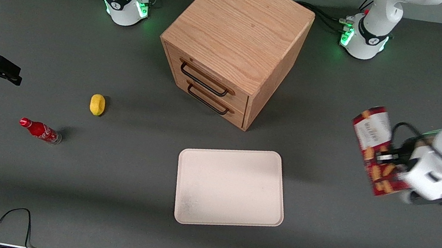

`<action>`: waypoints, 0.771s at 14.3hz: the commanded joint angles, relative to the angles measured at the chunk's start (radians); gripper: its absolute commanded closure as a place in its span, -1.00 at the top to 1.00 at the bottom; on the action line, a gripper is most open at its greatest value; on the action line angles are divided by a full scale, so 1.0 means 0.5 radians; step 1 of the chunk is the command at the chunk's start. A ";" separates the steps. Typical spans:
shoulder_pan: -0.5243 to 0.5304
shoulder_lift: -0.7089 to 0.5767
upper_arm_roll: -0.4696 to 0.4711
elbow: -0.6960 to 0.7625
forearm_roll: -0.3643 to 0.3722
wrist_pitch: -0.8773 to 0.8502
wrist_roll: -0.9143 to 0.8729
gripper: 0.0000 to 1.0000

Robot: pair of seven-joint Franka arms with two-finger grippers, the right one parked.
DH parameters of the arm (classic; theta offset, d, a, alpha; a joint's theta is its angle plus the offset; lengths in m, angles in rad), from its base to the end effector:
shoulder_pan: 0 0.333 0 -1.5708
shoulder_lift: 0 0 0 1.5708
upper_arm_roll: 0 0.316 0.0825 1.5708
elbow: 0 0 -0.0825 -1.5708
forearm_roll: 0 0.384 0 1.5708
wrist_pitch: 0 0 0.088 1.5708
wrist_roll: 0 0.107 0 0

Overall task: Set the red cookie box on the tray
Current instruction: 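Carry the box over the white tray with the left gripper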

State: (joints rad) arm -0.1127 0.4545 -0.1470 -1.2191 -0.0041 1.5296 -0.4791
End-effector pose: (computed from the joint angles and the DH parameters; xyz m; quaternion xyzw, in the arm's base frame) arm 0.6568 -0.1531 0.5074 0.9904 0.1143 -0.0773 0.0072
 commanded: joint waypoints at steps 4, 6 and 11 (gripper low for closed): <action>-0.397 0.508 0.003 0.260 0.021 0.594 -0.410 -1.00; -0.422 0.618 0.003 0.257 0.024 0.772 -0.395 -1.00; -0.480 0.784 0.003 0.229 0.156 0.944 -0.334 -1.00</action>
State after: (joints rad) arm -0.3323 0.8185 -0.1550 -1.1420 0.0482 1.9885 -0.6597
